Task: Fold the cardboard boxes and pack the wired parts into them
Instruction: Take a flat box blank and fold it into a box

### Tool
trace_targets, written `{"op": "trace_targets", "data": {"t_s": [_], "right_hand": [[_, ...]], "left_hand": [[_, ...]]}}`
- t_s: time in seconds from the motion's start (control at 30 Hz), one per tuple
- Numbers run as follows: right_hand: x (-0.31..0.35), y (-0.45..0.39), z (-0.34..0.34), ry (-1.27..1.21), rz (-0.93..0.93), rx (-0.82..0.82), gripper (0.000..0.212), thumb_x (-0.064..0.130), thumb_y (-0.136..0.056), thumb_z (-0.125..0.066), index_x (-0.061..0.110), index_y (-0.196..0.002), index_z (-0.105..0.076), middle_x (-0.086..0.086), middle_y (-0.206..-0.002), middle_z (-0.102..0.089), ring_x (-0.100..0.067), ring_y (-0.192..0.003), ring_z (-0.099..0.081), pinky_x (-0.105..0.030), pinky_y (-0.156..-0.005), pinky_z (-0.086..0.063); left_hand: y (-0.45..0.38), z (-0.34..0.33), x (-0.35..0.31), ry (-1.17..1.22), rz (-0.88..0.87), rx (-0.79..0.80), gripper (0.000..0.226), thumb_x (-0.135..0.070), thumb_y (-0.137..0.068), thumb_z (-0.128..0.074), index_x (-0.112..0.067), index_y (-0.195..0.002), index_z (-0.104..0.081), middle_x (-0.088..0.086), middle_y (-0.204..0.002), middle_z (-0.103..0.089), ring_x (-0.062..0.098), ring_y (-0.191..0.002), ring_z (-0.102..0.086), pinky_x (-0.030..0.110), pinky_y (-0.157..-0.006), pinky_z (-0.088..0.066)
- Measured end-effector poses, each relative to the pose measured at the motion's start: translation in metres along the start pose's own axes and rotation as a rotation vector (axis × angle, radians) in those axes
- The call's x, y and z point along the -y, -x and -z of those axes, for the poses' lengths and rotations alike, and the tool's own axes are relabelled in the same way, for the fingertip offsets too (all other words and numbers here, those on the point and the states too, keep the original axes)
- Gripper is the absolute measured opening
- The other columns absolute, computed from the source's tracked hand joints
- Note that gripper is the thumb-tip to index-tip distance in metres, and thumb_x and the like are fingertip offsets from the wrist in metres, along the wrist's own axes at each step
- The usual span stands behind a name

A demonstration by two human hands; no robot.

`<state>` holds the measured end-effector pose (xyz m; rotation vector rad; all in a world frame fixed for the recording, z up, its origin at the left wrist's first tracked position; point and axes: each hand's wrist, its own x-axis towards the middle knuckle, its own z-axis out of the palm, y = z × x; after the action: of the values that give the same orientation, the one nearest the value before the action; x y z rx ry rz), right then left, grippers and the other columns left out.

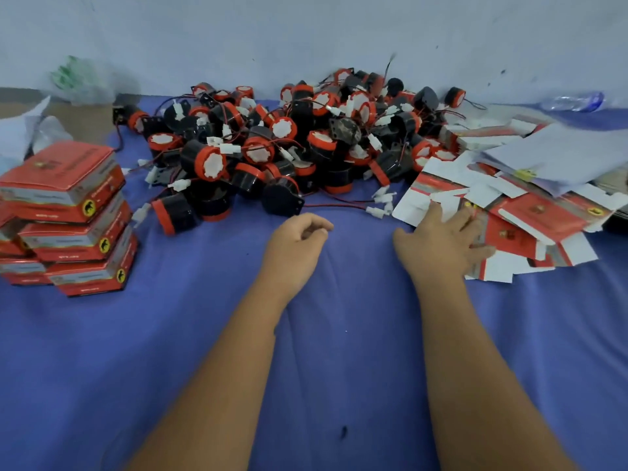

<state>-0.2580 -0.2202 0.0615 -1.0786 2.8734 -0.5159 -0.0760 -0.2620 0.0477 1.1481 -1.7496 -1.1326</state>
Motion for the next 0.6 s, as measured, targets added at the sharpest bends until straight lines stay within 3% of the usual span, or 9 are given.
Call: {"op": "trace_targets", "data": {"t_s": [0.17,0.27,0.37,0.47,0.6], "right_hand": [[0.011,0.007,0.000,0.048,0.099,-0.105,0.057,0.011,-0.084,-0.054,0.021,-0.137,-0.037,-0.011,-0.139,-0.045,-0.034,-0.134,-0.032,-0.057,-0.101,-0.029],[0.013,0.008,0.000,-0.064,0.190,-0.274,0.051,0.003,-0.084,-0.053,0.015,-0.133,-0.045,-0.012,-0.123,-0.058,-0.035,-0.121,-0.045,-0.046,-0.092,-0.037],[0.021,0.016,0.009,-0.303,0.480,-0.501,0.047,-0.007,-0.080,-0.052,0.003,-0.125,-0.058,-0.019,-0.109,-0.065,-0.041,-0.104,-0.053,-0.045,-0.085,-0.041],[0.033,0.030,0.009,-0.431,0.893,-0.672,0.036,-0.012,-0.080,-0.050,-0.004,-0.112,-0.066,-0.021,-0.102,-0.066,-0.037,-0.092,-0.054,-0.043,-0.077,-0.046],[0.050,0.049,-0.002,-0.582,1.111,-0.617,0.036,-0.005,-0.087,-0.042,-0.006,-0.114,-0.066,-0.025,-0.111,-0.065,-0.035,-0.099,-0.059,-0.043,-0.079,-0.054]], "left_hand": [[-0.003,0.001,0.002,0.024,0.017,0.007,0.022,-0.021,-0.100,-0.051,-0.035,-0.095,-0.067,-0.023,-0.107,-0.064,-0.012,-0.097,-0.056,0.015,-0.077,-0.042],[-0.005,0.002,0.002,0.009,0.026,-0.059,0.025,-0.021,-0.098,-0.052,-0.038,-0.088,-0.067,-0.021,-0.101,-0.067,-0.005,-0.095,-0.061,0.021,-0.074,-0.048],[-0.017,0.008,0.002,-0.001,0.118,-0.147,0.024,-0.017,-0.093,-0.054,-0.030,-0.081,-0.070,-0.010,-0.086,-0.071,0.016,-0.088,-0.068,0.037,-0.078,-0.059],[-0.032,0.013,-0.001,0.046,0.224,-0.121,0.020,-0.015,-0.094,-0.057,-0.021,-0.079,-0.069,-0.002,-0.079,-0.071,0.018,-0.080,-0.069,0.044,-0.084,-0.059],[-0.032,0.009,0.005,0.091,0.140,-0.138,0.012,-0.021,-0.097,-0.055,-0.027,-0.100,-0.066,-0.002,-0.089,-0.070,0.019,-0.083,-0.068,0.046,-0.082,-0.059]]}}
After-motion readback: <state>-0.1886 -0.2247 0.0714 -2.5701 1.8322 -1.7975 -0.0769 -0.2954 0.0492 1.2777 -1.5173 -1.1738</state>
